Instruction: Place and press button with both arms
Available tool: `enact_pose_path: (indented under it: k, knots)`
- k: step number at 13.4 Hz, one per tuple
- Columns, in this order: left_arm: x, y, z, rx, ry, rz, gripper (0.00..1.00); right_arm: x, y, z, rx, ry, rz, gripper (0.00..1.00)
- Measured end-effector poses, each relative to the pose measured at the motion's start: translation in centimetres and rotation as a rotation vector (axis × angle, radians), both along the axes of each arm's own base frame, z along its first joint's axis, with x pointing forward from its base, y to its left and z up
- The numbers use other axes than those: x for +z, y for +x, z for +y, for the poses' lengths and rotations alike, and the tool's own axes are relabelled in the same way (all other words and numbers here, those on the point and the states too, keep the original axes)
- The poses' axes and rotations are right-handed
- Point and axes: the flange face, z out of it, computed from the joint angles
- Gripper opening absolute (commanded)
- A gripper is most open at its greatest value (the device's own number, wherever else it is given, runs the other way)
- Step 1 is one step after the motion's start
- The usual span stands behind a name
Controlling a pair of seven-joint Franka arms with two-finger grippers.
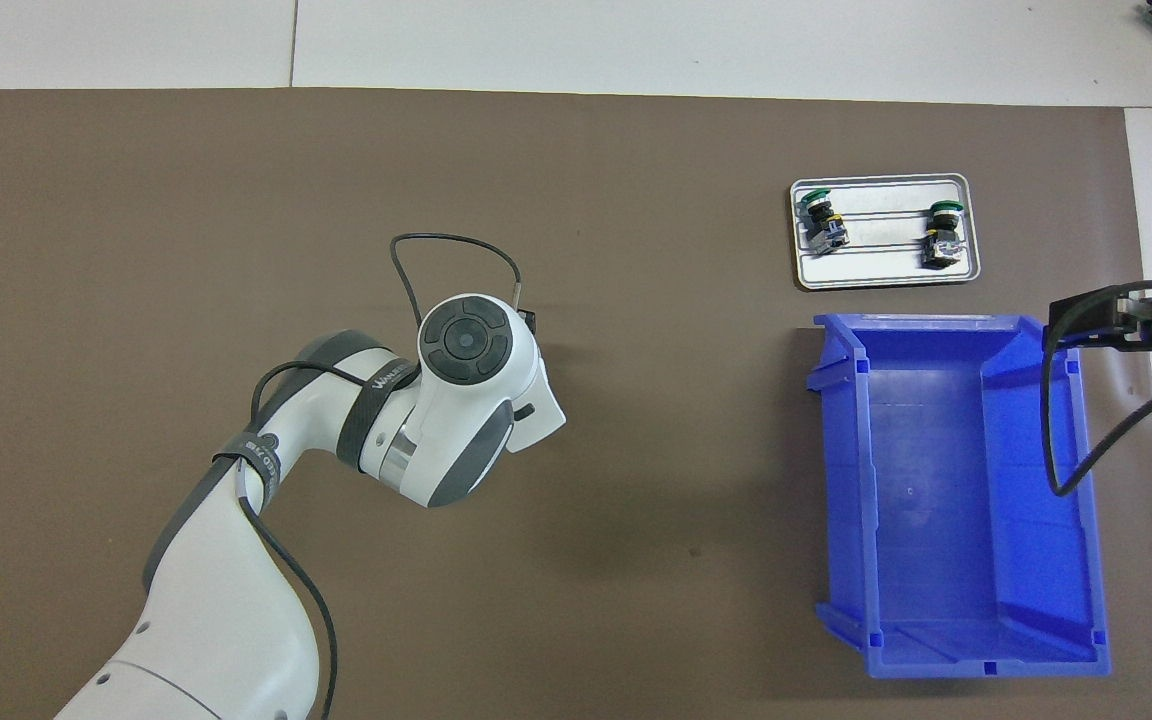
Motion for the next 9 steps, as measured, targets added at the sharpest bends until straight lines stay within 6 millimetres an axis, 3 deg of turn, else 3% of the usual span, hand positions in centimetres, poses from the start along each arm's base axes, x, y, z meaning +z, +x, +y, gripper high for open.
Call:
enact_pose_path:
  k: [4,7,9]
  knots:
    - [-0.35,-0.4,-0.24,-0.007,-0.002,-0.002,0.46,0.0,0.0,0.0,0.0,0.0,0.0,1.0]
    - [-0.35,-0.4,-0.25,-0.007,-0.002,-0.002,0.28,0.0,0.0,0.0,0.0,0.0,0.0,1.0]
    - [-0.3,-0.39,-0.26,-0.007,-0.003,-0.004,0.23,0.0,0.0,0.0,0.0,0.0,0.0,1.0]
